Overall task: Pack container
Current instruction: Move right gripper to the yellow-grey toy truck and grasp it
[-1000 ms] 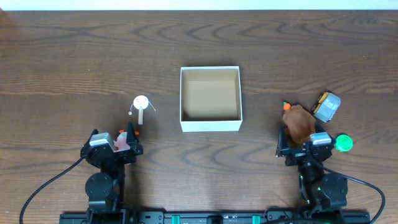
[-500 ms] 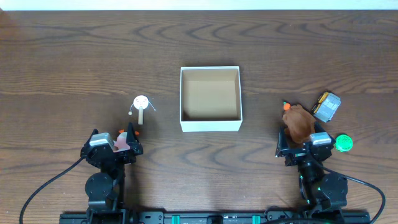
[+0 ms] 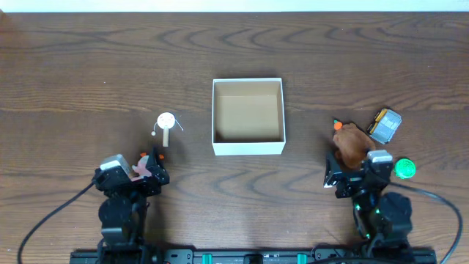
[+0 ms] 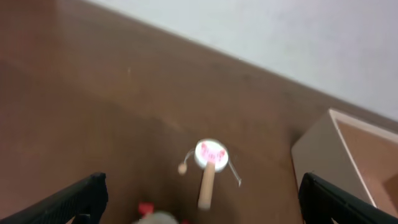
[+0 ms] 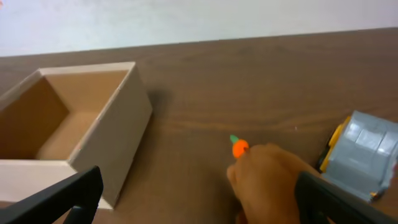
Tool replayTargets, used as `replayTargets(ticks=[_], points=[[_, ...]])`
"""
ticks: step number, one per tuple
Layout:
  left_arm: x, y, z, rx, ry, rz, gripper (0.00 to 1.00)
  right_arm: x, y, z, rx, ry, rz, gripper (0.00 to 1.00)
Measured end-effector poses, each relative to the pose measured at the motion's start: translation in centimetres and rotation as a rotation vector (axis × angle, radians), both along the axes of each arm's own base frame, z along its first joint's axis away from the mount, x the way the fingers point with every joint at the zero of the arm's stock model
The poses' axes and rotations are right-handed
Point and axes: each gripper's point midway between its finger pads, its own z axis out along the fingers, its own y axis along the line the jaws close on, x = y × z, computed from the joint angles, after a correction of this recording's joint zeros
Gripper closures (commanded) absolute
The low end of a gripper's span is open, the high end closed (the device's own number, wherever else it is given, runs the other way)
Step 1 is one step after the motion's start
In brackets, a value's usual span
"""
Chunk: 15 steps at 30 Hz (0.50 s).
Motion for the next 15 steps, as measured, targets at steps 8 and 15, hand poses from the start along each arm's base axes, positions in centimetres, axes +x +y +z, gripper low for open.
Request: replayTargets(ticks=[8, 15], points=[[1.3, 0.0, 9.0, 0.01, 0.082, -0.004, 0.02, 0.5, -0.9, 6.1, -0.042, 0.237, -0.046, 0.01], [2.7, 0.0, 11.5, 0.051, 0.374, -0.031, 0.02, 2.6, -4.4, 9.4, -0.037, 0.528, -0.193, 0.01]])
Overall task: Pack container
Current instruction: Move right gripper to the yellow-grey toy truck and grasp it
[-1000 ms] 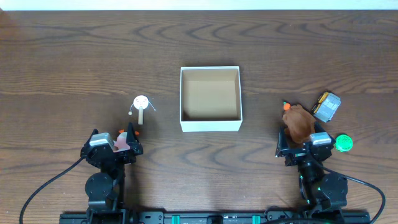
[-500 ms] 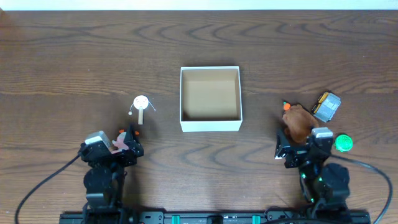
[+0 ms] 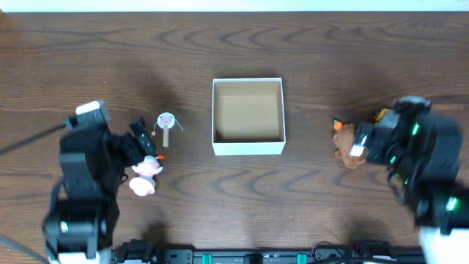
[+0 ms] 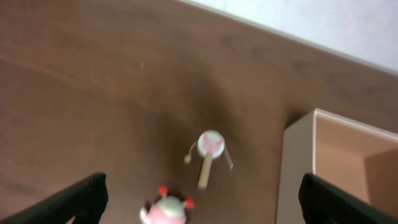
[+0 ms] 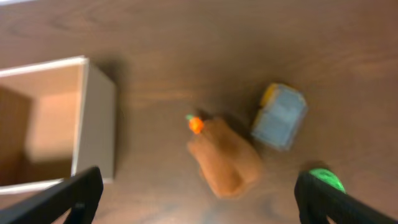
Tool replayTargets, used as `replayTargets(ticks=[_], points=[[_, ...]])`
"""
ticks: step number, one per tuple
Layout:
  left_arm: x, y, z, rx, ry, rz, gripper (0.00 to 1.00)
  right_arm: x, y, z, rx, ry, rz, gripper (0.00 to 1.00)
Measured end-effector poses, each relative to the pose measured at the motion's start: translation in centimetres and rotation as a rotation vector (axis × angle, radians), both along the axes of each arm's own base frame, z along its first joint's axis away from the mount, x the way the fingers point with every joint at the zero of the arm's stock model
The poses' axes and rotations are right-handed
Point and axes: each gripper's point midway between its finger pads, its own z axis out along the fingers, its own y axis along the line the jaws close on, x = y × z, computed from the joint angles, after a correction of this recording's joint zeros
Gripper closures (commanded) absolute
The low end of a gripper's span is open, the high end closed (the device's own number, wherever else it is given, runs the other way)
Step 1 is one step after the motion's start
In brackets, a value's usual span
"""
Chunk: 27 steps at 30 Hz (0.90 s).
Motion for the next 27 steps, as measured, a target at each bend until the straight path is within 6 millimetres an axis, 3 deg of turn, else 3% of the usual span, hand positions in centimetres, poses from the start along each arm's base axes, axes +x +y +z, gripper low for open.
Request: replayTargets(ticks=[4, 8, 13, 17, 27], points=[[0.5, 0.0, -0.7, 0.005, 0.176, -0.006, 0.02, 1.5, -3.6, 0.4, 0.033, 0.178, -0.14, 0.01], [1.4, 0.0, -2.4, 0.01, 0.28, -0.012, 0.02, 4.3, -6.5, -0.3, 0.092, 0.249, -0.213, 0.01], [1.6, 0.0, -4.2, 0.011, 0.359, -0.014, 0.02, 6.0, -8.7, -4.4, 0.126, 0.368, -0.259, 0.01], [1.7, 0.0, -4.3, 0.011, 0.361, -0.014, 0.02, 6.9, -9.4, -8.2, 0.127, 0.475, -0.27, 0.01], [1.9, 0.0, -4.2, 0.011, 0.354, -0.014, 0.02, 9.3, -10.7, -15.4, 0.122, 0.607, -0.277, 0.01]])
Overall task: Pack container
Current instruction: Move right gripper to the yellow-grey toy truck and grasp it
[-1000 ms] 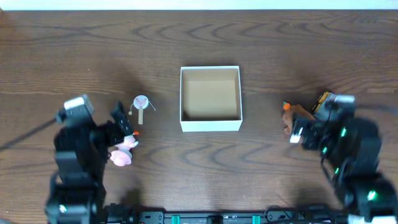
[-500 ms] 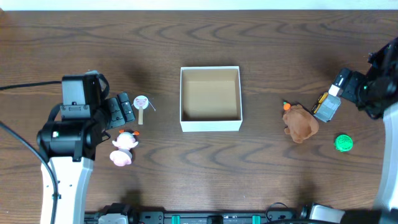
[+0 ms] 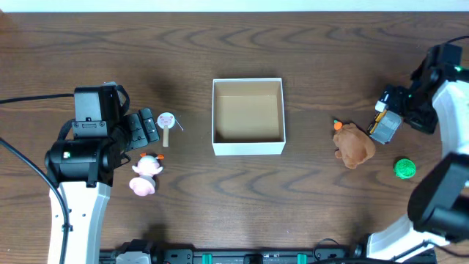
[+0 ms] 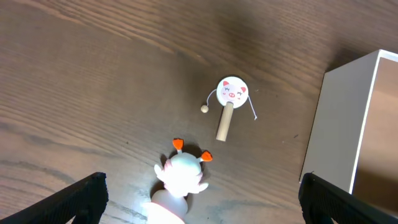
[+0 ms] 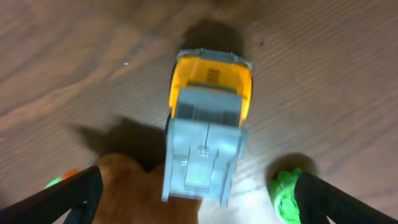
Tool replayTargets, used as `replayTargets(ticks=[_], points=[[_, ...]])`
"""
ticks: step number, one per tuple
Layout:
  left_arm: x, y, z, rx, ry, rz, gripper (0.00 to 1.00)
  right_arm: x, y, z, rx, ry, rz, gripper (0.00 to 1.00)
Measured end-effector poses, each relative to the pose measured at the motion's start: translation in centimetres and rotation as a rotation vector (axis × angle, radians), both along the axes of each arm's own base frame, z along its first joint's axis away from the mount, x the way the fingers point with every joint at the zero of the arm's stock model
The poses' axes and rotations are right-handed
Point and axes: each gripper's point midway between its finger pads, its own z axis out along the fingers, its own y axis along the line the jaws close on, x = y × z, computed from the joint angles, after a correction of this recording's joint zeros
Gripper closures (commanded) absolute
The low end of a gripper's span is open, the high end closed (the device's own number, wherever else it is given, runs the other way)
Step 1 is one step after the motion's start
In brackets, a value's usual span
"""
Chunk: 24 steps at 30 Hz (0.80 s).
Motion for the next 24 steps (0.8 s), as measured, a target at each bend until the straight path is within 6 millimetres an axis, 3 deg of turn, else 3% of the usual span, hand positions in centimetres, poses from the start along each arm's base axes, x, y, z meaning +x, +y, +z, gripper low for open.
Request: replayTargets(ticks=[8, 19, 24], points=[[0.2, 0.0, 0.1, 0.0, -0.009, 0.0, 0.02, 0.2, -0.1, -4.2, 0.022, 0.085, 0.0, 0.02], [0.6, 0.0, 0.4, 0.0, -0.027, 0.0, 0.02, 0.2, -0.1, -4.5, 0.024, 0.092, 0.008, 0.3], [0.6, 0.0, 0.4, 0.0, -0.027, 0.0, 0.02, 0.2, -0.1, -4.5, 0.024, 0.093, 0.008, 0.52]])
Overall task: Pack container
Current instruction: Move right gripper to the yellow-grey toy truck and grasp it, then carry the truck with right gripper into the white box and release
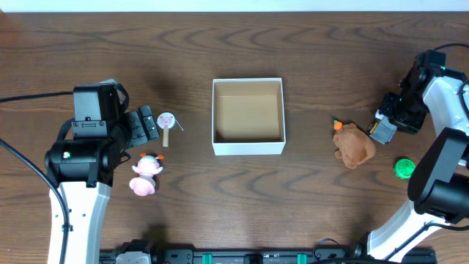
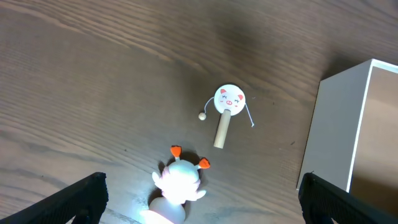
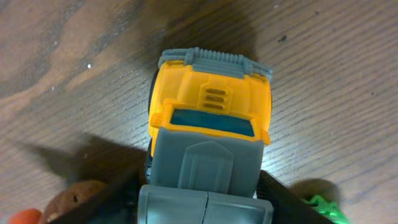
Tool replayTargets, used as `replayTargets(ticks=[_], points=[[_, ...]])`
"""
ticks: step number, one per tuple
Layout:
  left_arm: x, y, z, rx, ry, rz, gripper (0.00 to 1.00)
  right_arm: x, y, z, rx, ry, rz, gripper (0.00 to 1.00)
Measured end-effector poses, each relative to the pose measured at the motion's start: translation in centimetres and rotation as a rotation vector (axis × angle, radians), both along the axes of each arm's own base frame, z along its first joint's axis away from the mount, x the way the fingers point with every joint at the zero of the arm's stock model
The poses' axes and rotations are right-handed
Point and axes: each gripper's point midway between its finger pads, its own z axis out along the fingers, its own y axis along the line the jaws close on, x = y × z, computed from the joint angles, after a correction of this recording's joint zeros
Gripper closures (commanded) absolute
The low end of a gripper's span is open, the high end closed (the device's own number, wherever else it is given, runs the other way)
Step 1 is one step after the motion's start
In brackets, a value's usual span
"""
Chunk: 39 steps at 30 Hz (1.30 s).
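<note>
The white open box [image 1: 248, 139] stands mid-table with nothing showing inside. A grey and yellow toy truck [image 3: 208, 143] lies on the wood at the right, and my right gripper [image 3: 202, 205] is shut on it, its fingers [image 3: 283, 199] pressed to the truck's sides; overhead the truck [image 1: 381, 132] is half hidden under that gripper [image 1: 392, 121]. My left gripper [image 2: 202, 205] hangs open above a pink doll [image 2: 177, 186], with a pig-face rattle drum [image 2: 228, 102] just beyond it. From overhead the left gripper [image 1: 144, 125] is between the rattle drum [image 1: 166, 119] and the doll [image 1: 144, 174].
A brown plush [image 1: 353, 144] with an orange carrot tip [image 1: 338, 125] lies left of the truck. A green ball [image 1: 404, 169] sits near the front right. The box wall [image 2: 329, 130] is to the right of the left gripper.
My right gripper has come down on the toy truck, and its fingers stand against the truck's sides instead of wide apart. The left gripper has barely shifted and stays open.
Both arms were folded low at the table's front edge, grippers open. Then both were raised over the toys on their sides. Then the left hung over the doll and rattle, the right open above the truck. Now the right is shut on the truck.
</note>
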Motion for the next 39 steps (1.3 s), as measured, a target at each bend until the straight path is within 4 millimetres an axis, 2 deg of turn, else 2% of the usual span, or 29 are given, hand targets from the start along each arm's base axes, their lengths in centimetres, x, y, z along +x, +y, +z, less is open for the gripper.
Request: replayTargets(ticks=[2, 5, 7, 13, 20, 22, 24, 26, 28, 31, 32, 33, 36, 39], points=[[0.0, 0.0, 0.0, 0.0, 0.0, 0.0, 0.02, 0.0, 0.0, 0.0, -0.001, 0.0, 0.0, 0.59], [0.0, 0.0, 0.0, 0.0, 0.0, 0.0, 0.02, 0.0, 0.0, 0.0, 0.0, 0.0, -0.001, 0.61], [0.0, 0.0, 0.0, 0.0, 0.0, 0.0, 0.02, 0.0, 0.0, 0.0, -0.001, -0.001, -0.001, 0.68], [0.0, 0.0, 0.0, 0.0, 0.0, 0.0, 0.02, 0.0, 0.0, 0.0, 0.0, 0.0, -0.001, 0.97], [0.0, 0.0, 0.0, 0.0, 0.0, 0.0, 0.02, 0.2, 0.5, 0.7, -0.005, -0.016, 0.014, 0.99], [0.0, 0.0, 0.0, 0.0, 0.0, 0.0, 0.02, 0.6, 1.1, 1.9, -0.015, -0.05, 0.032, 0.99], [0.0, 0.0, 0.0, 0.0, 0.0, 0.0, 0.02, 1.2, 2.0, 4.3, -0.033, -0.113, 0.061, 0.99], [0.0, 0.0, 0.0, 0.0, 0.0, 0.0, 0.02, 1.8, 3.3, 7.2, -0.056, -0.197, 0.104, 0.99], [0.0, 0.0, 0.0, 0.0, 0.0, 0.0, 0.02, 2.4, 5.5, 11.3, -0.08, -0.313, 0.166, 0.99], [0.0, 0.0, 0.0, 0.0, 0.0, 0.0, 0.02, 2.5, 10.1, 17.3, -0.094, -0.487, 0.28, 0.99], [0.0, 0.0, 0.0, 0.0, 0.0, 0.0, 0.02, 2.2, 12.4, 19.2, -0.084, -0.548, 0.333, 0.99], [0.0, 0.0, 0.0, 0.0, 0.0, 0.0, 0.02, 2.0, 13.6, 20.1, -0.076, -0.578, 0.355, 0.99], [0.0, 0.0, 0.0, 0.0, 0.0, 0.0, 0.02, 1.2, 19.0, 22.4, -0.022, -0.664, 0.45, 0.99], [0.0, 0.0, 0.0, 0.0, 0.0, 0.0, 0.02, 0.6, 24.0, 22.7, 0.041, -0.69, 0.506, 0.99]])
